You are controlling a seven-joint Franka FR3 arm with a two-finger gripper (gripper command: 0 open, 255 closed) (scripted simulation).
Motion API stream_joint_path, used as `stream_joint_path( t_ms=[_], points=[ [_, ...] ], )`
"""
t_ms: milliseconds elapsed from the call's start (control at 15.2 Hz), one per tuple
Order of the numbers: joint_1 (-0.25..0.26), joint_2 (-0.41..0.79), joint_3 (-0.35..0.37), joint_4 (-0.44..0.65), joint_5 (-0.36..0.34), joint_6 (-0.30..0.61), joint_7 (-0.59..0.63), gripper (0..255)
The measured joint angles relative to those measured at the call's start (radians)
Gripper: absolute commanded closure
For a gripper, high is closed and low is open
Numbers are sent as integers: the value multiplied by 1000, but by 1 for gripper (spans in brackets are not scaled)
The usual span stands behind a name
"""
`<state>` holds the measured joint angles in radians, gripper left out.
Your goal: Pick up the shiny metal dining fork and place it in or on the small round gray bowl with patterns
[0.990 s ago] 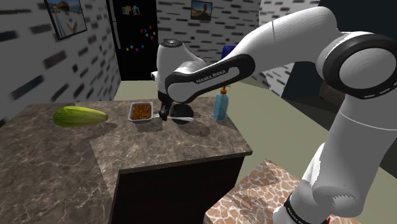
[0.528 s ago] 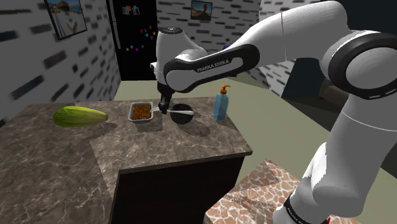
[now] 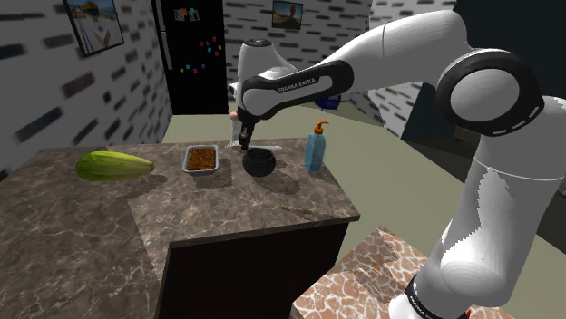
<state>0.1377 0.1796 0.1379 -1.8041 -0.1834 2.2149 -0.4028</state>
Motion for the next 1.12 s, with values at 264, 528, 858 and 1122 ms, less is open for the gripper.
stream_joint_path(
  t_ms=[264, 528, 858, 1122],
  points=[
    [-47, 68, -26, 86, 20, -9, -87, 255],
    [-65, 109, -36, 110, 25, 12, -117, 255],
    [-64, 129, -39, 73, 16, 69, -106, 255],
    [-64, 140, -41, 48, 11, 111, -101, 255]
  ],
)
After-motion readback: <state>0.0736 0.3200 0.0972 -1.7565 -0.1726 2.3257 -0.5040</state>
